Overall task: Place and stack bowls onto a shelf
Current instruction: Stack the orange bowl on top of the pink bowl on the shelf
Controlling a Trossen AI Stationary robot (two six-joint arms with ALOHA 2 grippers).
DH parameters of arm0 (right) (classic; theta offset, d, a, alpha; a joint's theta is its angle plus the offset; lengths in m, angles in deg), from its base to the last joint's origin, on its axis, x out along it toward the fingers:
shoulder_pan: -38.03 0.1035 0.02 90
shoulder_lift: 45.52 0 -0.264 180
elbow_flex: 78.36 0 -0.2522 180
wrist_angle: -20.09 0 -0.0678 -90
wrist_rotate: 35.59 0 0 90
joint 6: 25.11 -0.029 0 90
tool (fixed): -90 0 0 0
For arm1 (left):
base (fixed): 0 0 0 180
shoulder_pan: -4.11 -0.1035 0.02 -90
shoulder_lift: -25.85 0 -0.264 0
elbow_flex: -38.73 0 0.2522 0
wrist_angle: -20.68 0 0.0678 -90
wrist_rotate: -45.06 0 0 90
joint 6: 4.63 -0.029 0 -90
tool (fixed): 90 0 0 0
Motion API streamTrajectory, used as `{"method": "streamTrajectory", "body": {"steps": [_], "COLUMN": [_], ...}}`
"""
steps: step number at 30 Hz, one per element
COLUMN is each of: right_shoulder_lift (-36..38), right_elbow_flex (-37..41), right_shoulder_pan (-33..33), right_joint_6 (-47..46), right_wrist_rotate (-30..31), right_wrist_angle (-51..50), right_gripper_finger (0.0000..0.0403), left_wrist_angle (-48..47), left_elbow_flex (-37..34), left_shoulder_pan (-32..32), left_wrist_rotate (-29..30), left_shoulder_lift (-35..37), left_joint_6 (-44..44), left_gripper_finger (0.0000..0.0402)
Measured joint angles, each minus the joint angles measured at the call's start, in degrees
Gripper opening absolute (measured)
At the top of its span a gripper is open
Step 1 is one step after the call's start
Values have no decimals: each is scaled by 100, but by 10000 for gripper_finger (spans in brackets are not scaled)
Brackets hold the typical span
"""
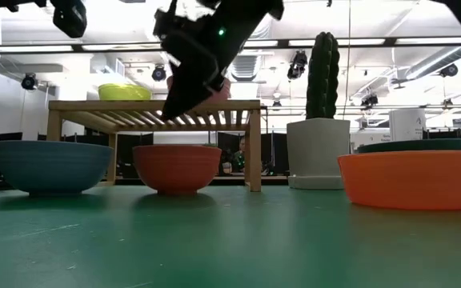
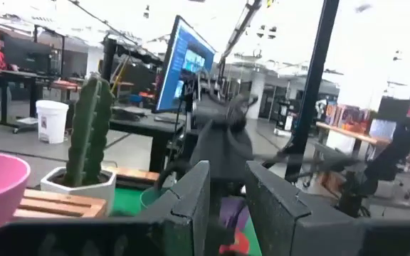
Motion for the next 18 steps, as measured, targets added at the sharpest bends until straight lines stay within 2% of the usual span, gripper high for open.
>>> {"method": "streamTrajectory", "body": {"steps": [6,11,18], "right_shoulder_lift": [-297,-466,-623], "right_elbow_flex": [-207,-238,-236], "right_shoulder_pan": [-15,-40,-113], "right_joint_6": [-61,23,39], "right_wrist_rotate": [82,384,401], "right_wrist_angle": [-72,-129,-194], "right_gripper_finger": [151,155,154], "left_wrist_angle": [-139,-153,-139], "left_elbow_flex": [0,0,0], "left_shoulder_pan": [0,0,0], "left_wrist_rotate": [0,0,2], "left_shoulder_lift": [156,140,130], "left_joint_6": [-1,0,-2], "left_gripper_finger": [74,74,74]}}
